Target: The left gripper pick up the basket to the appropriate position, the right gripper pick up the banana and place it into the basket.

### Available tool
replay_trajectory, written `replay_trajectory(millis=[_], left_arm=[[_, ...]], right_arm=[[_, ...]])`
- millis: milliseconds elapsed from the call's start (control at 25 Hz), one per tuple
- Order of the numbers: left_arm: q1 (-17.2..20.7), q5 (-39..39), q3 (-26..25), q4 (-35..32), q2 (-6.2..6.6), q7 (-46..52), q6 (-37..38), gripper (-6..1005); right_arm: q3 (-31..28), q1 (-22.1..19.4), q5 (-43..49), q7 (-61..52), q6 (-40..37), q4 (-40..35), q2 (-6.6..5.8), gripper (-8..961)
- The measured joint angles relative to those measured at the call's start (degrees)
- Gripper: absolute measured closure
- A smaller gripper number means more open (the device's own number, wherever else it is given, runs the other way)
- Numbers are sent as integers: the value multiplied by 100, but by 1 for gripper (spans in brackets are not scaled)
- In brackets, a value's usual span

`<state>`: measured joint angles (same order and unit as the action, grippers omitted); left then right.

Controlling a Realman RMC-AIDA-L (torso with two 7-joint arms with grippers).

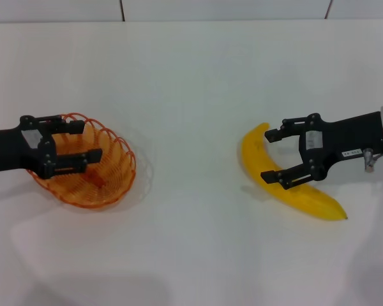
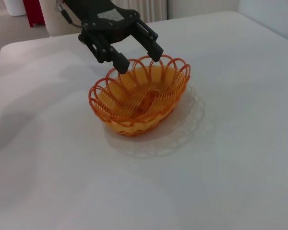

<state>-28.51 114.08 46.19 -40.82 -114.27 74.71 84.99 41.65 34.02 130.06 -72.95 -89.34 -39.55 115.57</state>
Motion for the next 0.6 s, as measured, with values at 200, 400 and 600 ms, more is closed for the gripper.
replay_trajectory(millis=[200, 400, 600], left_arm=[[9, 1, -54, -121, -40, 339, 0, 276], [9, -1, -58, -299, -58, 649, 0, 289], [4, 53, -58, -807, 50, 1747, -42, 302]], right_arm=[[0, -13, 3, 0, 0, 0, 8, 60], [0, -5, -4, 0, 3, 0, 9, 60], [-7, -3, -20, 0, 7, 0, 9, 60]])
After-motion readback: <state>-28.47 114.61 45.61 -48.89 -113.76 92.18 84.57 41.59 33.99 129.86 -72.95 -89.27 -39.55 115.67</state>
